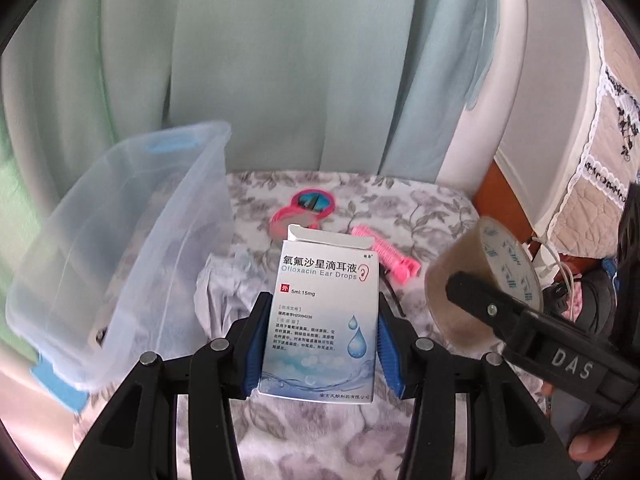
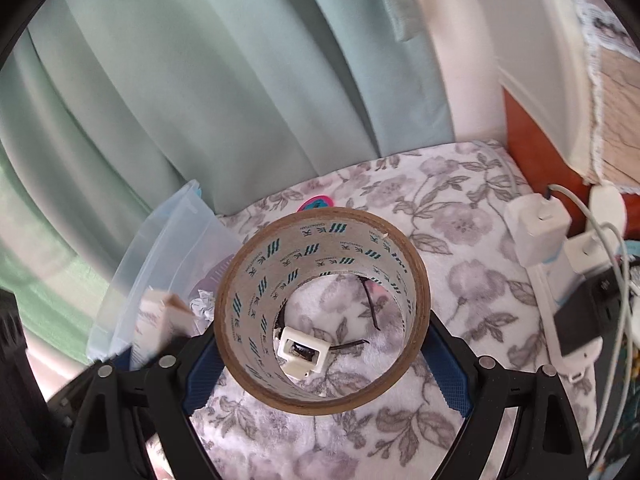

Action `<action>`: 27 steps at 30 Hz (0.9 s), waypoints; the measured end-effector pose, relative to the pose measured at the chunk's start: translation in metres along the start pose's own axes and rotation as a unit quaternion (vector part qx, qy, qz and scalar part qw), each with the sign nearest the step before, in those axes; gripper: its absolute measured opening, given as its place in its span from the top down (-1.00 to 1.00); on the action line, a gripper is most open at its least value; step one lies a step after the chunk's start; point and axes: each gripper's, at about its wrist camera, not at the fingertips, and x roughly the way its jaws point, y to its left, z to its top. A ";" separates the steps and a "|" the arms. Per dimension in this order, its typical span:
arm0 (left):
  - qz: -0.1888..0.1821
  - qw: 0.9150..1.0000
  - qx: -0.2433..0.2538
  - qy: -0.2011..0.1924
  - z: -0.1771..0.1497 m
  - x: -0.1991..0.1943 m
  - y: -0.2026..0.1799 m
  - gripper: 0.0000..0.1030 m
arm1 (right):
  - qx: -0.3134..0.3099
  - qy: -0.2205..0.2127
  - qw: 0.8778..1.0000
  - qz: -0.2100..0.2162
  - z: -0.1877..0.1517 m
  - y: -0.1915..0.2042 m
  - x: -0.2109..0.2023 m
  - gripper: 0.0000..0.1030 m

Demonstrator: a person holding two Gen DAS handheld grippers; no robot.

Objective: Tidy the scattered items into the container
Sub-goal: 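Lift both held items and carry them over the clear box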

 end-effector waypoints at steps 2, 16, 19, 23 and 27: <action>-0.019 1.000 -0.004 -0.007 0.009 0.005 0.002 0.04 | 0.010 -0.001 1.000 -0.011 0.002 -0.004 0.004 -0.77; -0.073 0.995 -0.045 0.050 0.053 0.117 0.034 0.04 | 0.088 0.047 0.992 -0.073 0.063 -0.058 0.090 -0.77; -0.070 0.995 -0.044 0.057 0.056 0.123 0.034 0.04 | 0.090 0.057 0.991 -0.085 0.071 -0.064 0.102 -0.77; -0.070 0.995 -0.045 0.058 0.064 0.121 0.034 0.04 | 0.086 0.065 0.991 -0.079 0.076 -0.060 0.104 -0.77; -0.079 0.995 -0.043 0.042 0.067 0.110 0.030 0.04 | 0.070 0.053 0.994 -0.070 0.076 -0.049 0.095 -0.77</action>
